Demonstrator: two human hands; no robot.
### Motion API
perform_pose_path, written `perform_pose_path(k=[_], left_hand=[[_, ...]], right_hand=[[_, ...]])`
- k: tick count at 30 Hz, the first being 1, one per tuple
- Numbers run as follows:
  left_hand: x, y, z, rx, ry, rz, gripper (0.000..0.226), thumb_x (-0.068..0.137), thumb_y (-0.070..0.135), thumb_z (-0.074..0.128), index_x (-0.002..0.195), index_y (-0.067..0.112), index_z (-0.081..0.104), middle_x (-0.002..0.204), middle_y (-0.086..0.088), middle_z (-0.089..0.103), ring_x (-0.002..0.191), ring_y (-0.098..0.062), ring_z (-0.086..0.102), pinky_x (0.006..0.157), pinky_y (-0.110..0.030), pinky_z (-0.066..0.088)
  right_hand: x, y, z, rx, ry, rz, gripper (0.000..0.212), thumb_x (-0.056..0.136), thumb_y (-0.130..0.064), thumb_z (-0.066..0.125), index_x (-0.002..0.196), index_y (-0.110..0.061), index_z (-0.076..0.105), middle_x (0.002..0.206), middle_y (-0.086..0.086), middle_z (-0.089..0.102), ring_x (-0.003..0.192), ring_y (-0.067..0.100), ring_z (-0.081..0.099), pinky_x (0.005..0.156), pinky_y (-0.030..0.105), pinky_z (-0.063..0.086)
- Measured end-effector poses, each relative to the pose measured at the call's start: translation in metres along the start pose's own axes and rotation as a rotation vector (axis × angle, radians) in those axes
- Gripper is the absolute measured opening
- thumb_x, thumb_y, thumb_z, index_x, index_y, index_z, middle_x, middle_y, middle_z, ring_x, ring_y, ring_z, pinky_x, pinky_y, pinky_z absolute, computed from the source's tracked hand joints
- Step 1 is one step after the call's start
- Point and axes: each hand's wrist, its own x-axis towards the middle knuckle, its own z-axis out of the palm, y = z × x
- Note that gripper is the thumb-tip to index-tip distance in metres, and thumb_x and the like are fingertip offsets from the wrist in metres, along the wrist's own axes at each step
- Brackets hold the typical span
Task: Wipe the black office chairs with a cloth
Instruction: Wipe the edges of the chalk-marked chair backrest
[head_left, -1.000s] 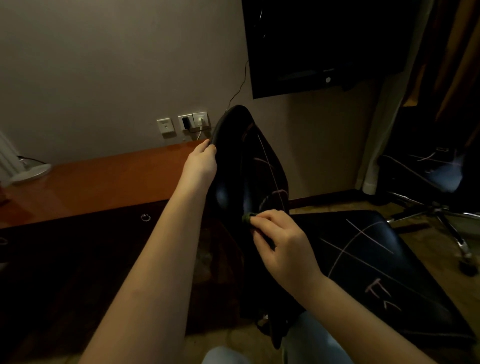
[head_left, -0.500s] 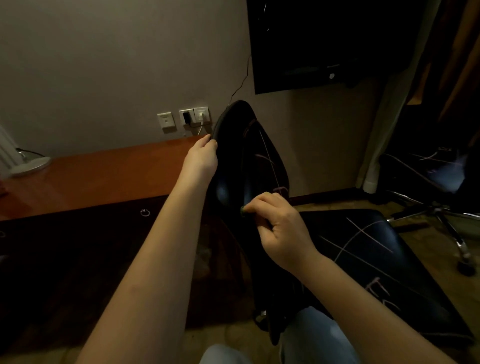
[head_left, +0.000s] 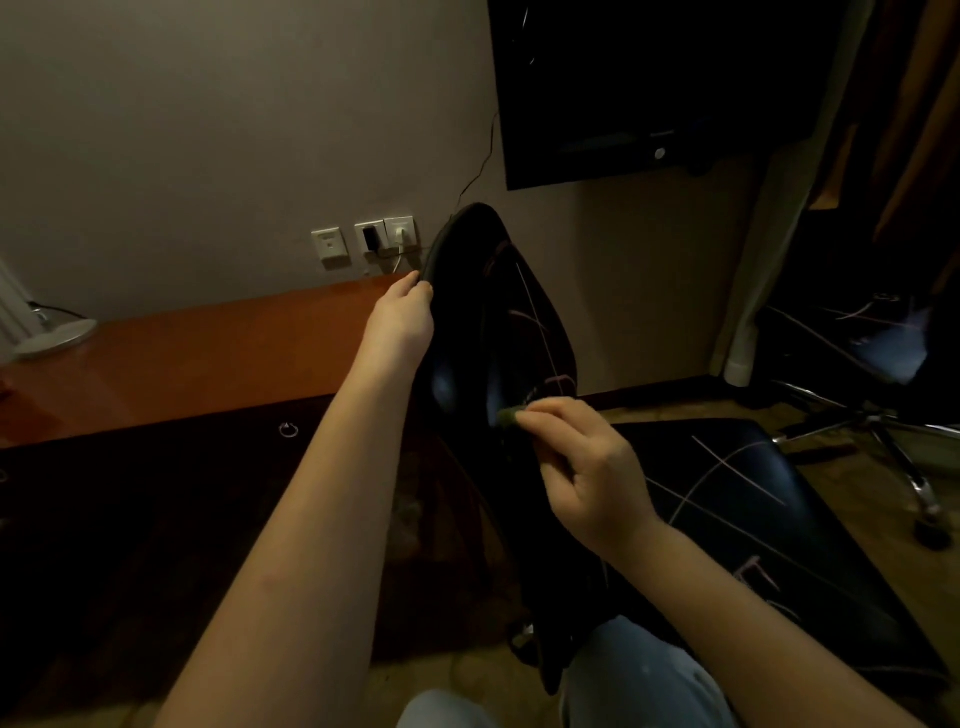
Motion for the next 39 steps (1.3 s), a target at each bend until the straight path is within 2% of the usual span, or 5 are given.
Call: perform_pose_path(k=[4,16,25,34,39], left_hand=[[0.000,-0.001,0.000,0.009,-0.005,0.014,0.043,0.103,0.021,0.038,0.146,0.016,0.040,0.149,-0.004,0.041,0.137,-0.017,0.036,0.100,-0.017,0.028],[-0.001,-0.003,0.000,-0.064,0.000,-0.005,0.042,0.103,0.021,0.040,0.145,0.017,0.043,0.146,-0.002,0.044,0.134,-0.016,0.040,0.090,-0.015,0.027],[-0.001,-0.001,0.001,-0.071,-0.005,-0.013,0.043,0.103,0.020,0.039,0.145,0.016,0.042,0.147,-0.002,0.044,0.134,-0.014,0.040,0.087,-0.012,0.027],[0.000,-0.002,-0.001,-0.067,-0.009,-0.015,0.043,0.102,0.020,0.041,0.144,0.016,0.043,0.146,-0.004,0.045,0.134,-0.016,0.040,0.094,-0.016,0.029],[-0.002,-0.001,0.000,-0.080,-0.012,-0.018,0.044,0.101,0.021,0.042,0.145,0.017,0.042,0.146,-0.003,0.044,0.133,-0.016,0.041,0.087,-0.014,0.030]], right_hand=[[0.010,-0.007,0.005,0.000,-0.109,-0.033,0.040,0.087,-0.020,0.048,0.122,-0.007,0.063,0.123,0.004,0.060,0.118,0.013,0.054,0.101,0.023,0.045],[-0.012,-0.015,0.015,0.129,0.062,0.086,0.034,0.088,-0.015,0.048,0.114,-0.004,0.066,0.110,-0.003,0.061,0.106,0.009,0.059,0.094,0.021,0.049],[-0.032,-0.002,0.010,0.098,0.032,0.210,0.027,0.088,-0.011,0.051,0.107,-0.007,0.069,0.101,-0.006,0.065,0.098,0.004,0.062,0.086,0.021,0.053],[0.010,-0.034,0.018,0.108,0.098,0.113,0.026,0.082,0.000,0.054,0.102,-0.004,0.070,0.097,0.002,0.068,0.094,0.008,0.062,0.084,0.017,0.051],[0.001,-0.027,0.019,0.144,0.121,0.132,0.026,0.085,-0.001,0.055,0.107,-0.006,0.069,0.102,-0.002,0.066,0.098,0.006,0.062,0.086,0.017,0.051]])
